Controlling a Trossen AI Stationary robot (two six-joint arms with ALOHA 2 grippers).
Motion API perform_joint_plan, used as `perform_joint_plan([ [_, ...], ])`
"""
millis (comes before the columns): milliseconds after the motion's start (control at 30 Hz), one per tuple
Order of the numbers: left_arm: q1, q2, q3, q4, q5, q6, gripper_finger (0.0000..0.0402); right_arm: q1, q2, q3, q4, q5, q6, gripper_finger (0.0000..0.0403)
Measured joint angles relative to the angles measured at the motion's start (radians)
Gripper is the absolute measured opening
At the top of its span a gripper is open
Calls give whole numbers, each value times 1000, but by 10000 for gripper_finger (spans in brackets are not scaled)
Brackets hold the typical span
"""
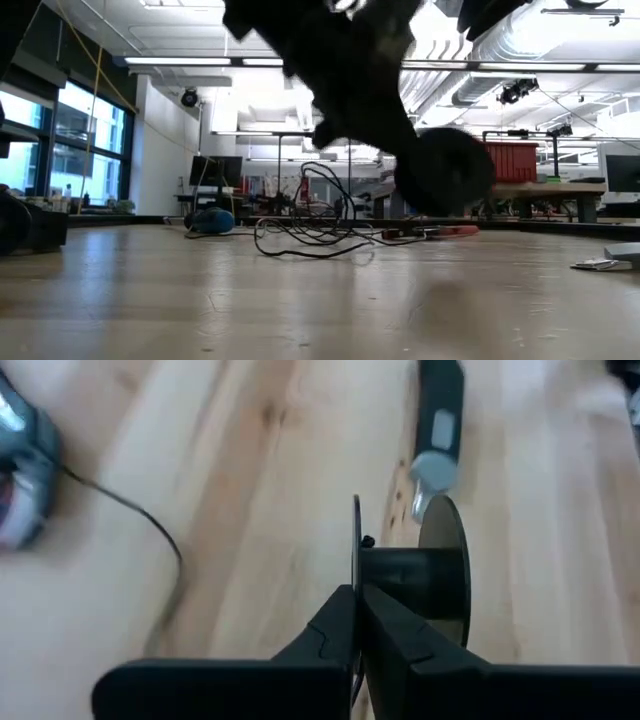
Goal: Coil cords
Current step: Coil the black wire onto the black spool
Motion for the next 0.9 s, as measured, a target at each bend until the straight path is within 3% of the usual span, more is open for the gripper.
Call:
perform_joint_plan([
  [300,58,-321,2,-230,-124,238,1,12,-18,0,5,4,3,227],
  [467,100,-550,2,-253,-209,278,1,12,-20,0,60,3,-4,227],
  [600,153,-705,2,-246,-227,247,1,12,-19,0,204,2,-57,227],
  [733,217,-811,2,-242,-156,192,1,6,-17,0,441,-25,-175,227],
  [900,316,-870,2,-237,56,128,0,-40,17,0,819,-134,-312,227],
])
